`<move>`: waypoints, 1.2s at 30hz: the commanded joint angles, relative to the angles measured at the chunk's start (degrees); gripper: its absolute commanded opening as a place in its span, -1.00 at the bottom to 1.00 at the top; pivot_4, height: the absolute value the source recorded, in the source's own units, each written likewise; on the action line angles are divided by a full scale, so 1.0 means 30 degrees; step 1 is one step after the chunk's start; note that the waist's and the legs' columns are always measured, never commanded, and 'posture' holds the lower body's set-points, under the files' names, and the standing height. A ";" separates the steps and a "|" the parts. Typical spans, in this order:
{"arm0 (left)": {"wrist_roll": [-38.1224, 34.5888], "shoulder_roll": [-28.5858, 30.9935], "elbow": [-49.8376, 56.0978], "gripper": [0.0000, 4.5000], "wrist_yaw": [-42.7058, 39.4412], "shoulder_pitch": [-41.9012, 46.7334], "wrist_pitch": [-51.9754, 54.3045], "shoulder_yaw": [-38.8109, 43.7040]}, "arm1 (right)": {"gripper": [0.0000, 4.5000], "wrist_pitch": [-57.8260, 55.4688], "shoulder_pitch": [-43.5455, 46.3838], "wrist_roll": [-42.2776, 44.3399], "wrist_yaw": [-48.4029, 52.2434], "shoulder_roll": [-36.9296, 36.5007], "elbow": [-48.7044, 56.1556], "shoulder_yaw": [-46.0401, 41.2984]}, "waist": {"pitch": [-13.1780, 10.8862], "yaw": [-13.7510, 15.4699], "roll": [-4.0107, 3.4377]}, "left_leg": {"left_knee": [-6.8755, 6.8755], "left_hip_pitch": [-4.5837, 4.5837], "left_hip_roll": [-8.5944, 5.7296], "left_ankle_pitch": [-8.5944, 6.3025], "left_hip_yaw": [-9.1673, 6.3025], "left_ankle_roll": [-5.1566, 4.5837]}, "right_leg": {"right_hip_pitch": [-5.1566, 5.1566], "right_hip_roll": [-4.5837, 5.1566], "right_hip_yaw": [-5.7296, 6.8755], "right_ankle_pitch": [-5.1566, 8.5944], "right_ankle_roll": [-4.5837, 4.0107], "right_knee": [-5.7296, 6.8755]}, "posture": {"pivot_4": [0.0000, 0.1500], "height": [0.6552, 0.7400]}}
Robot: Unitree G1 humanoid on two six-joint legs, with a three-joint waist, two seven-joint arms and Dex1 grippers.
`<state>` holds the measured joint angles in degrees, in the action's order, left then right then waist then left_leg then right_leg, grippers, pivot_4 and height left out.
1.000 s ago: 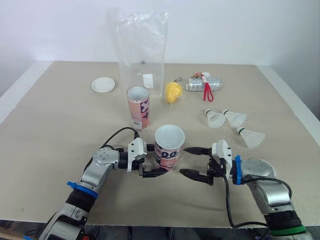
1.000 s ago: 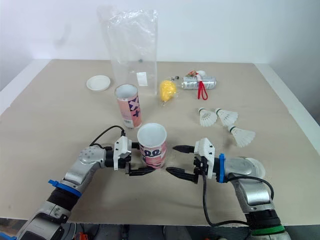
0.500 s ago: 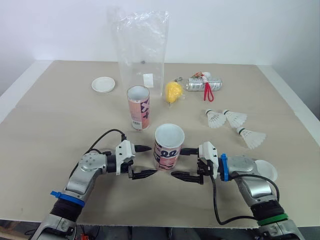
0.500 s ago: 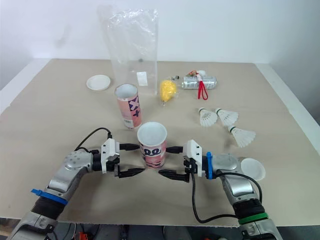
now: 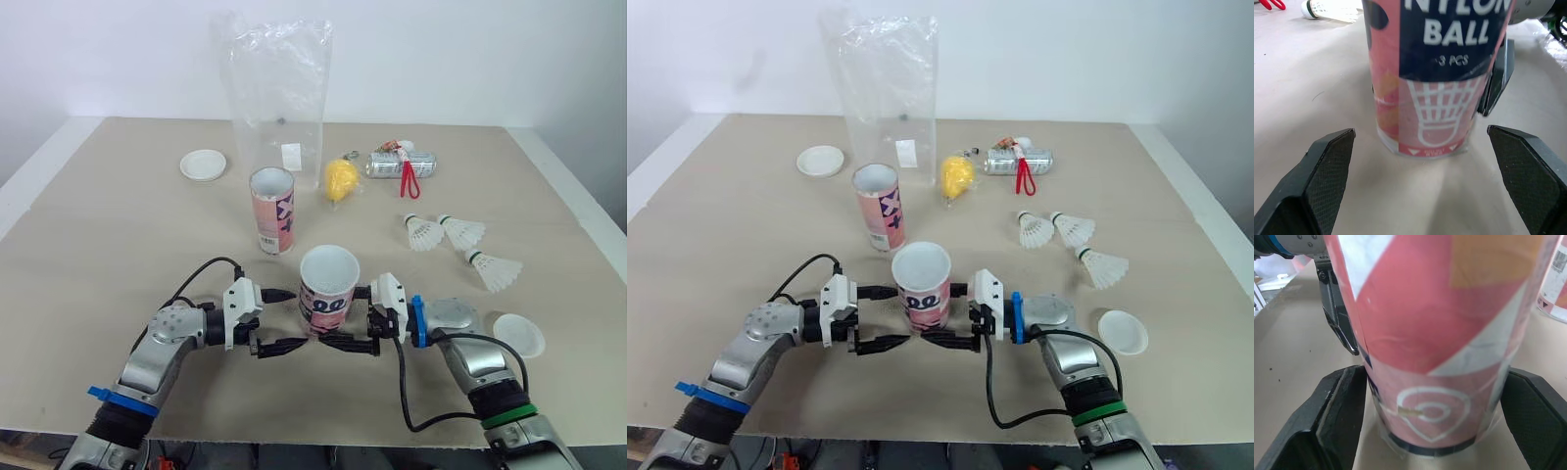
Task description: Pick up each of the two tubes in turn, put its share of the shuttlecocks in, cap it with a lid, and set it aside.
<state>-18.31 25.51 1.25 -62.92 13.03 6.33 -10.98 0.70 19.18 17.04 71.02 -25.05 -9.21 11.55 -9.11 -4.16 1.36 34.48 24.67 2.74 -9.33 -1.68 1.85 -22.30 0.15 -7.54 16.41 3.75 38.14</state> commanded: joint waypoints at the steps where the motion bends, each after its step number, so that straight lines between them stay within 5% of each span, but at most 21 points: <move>1: -0.0670 0.0063 0.0843 1.00 -0.0053 -0.0106 0.0373 0.0310 | 0.93 0.0094 0.0486 0.0099 0.0104 0.0307 0.0270 0.0165 | 0.0000 0.0000 -0.0001 | 0.0000 -0.0001 0.0000 0.0000 0.0001 0.0000 | -0.0001 -0.0001 0.0000 0.0000 0.0000 0.0001 | 1.00 1.00; 36: -0.0457 -0.0351 -0.0265 1.00 -0.0167 0.0064 -0.0952 0.0118 | 0.93 0.1333 0.2326 -0.1384 -0.0078 0.2846 -0.2499 0.0922 | 0.0001 -0.0015 0.0001 | 0.0033 -0.0029 0.0009 0.0010 -0.0010 0.0009 | 0.0024 -0.0008 0.0021 -0.0047 -0.0030 0.0026 | 1.00 1.00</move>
<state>-20.23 24.59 0.52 -63.18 12.84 4.03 -10.17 3.91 24.81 12.45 71.05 -17.69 -17.16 13.91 -9.11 -4.21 1.37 34.58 24.57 2.77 -9.30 -1.71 1.88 -22.22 0.12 -7.47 16.27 3.66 38.22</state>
